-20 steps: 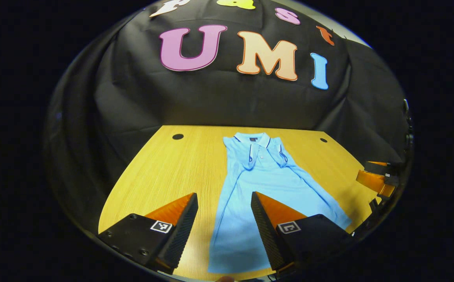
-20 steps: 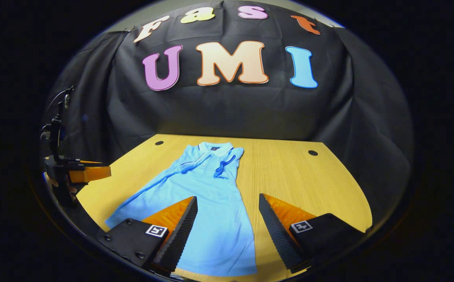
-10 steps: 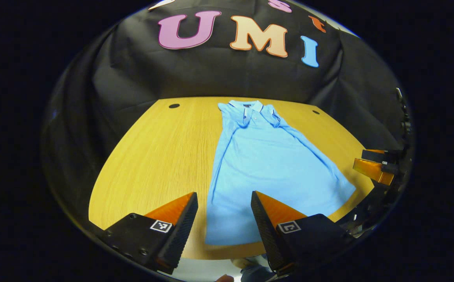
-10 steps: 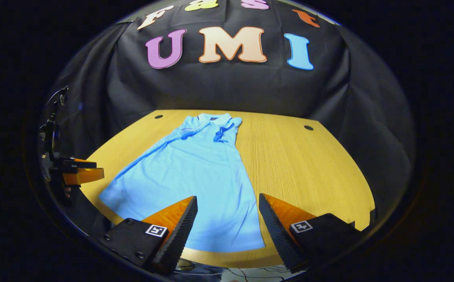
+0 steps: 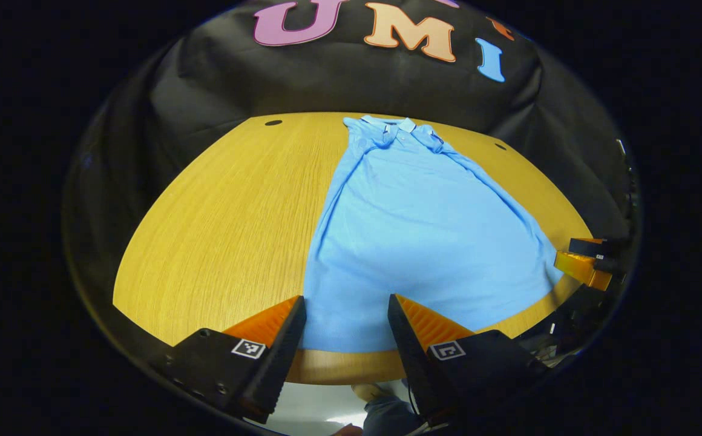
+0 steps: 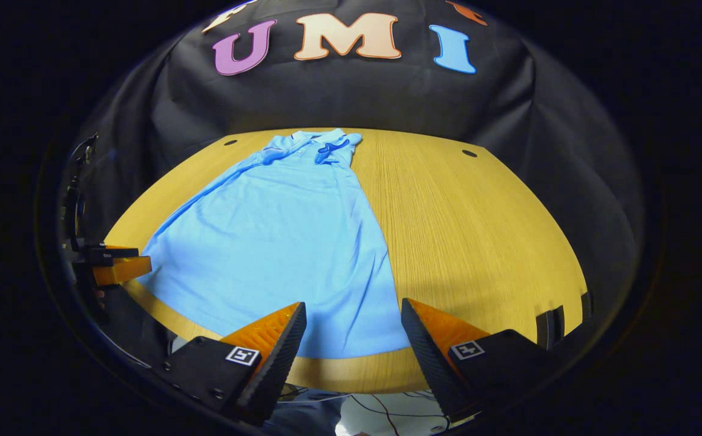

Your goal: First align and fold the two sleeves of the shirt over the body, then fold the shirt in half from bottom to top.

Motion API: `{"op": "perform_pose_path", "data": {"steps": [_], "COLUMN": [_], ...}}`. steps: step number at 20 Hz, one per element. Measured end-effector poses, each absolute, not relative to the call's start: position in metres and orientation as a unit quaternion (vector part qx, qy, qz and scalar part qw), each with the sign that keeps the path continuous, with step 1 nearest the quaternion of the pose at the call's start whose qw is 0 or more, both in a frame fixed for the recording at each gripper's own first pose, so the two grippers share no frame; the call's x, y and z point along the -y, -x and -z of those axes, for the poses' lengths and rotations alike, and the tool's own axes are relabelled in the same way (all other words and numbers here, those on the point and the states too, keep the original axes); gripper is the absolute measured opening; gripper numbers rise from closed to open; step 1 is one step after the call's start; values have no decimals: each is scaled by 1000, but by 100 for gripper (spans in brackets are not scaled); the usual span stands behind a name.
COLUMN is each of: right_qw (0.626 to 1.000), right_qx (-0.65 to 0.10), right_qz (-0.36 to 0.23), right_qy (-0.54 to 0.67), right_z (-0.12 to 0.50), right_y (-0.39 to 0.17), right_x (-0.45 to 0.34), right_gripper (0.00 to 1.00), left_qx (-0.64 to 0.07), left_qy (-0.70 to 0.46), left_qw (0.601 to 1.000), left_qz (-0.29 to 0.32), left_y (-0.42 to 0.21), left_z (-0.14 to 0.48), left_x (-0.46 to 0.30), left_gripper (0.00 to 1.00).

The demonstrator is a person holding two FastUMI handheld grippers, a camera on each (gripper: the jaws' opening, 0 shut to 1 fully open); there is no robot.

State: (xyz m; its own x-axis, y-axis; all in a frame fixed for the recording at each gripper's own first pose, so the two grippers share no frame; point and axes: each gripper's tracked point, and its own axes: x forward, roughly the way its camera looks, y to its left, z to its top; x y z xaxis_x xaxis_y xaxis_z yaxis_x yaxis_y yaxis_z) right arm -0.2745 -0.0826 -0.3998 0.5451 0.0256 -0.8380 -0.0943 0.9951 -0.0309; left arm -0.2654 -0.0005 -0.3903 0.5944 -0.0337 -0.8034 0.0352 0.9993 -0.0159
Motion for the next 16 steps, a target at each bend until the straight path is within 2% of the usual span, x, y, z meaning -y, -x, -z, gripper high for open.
{"op": "perform_pose_path", "data": {"steps": [1,2,3,4,5,8,9,10,11,12,13,14,15,16], "right_qw": [876,872,868,865,864,867,866,869,869,869,868,867,866,867], "right_qx": [-480,-487,-494,-500,-501,-497,-498,-494,-493,-492,-493,-494,-496,-494], "right_qz": [-33,-29,-28,-27,-31,-29,-28,-31,-38,-50,-58,-63,-66,-65], "right_qy": [36,36,36,38,37,26,20,17,18,19,22,22,21,19], "right_z": [404,410,415,420,419,420,421,421,422,421,422,422,421,421], "right_y": [275,279,282,286,287,286,286,285,286,288,287,288,289,288], "right_x": [83,84,84,84,82,81,80,79,76,73,70,68,65,64], "right_gripper": [98,94,94,94,98,99,99,94,94,87,80,56,45,27], "left_qx": [-444,-446,-437,-437,-432,-418,-417,-412,-409,-405,-404,-401,-401,-401], "left_qy": [-12,-23,-30,-27,-21,-20,-18,-18,-17,-15,-10,-1,11,27], "left_qw": [896,895,899,899,901,908,909,911,912,913,913,915,915,915], "left_qz": [20,21,26,24,20,18,24,30,36,40,46,49,51,49], "left_y": [262,264,263,262,262,264,265,263,263,263,263,263,263,262], "left_z": [392,395,393,395,394,396,398,398,399,400,401,400,401,401], "left_x": [-1,-1,1,1,-1,2,8,12,16,20,24,27,29,29], "left_gripper": [83,82,81,84,81,81,79,74,60,52,37,32,15,11]}}
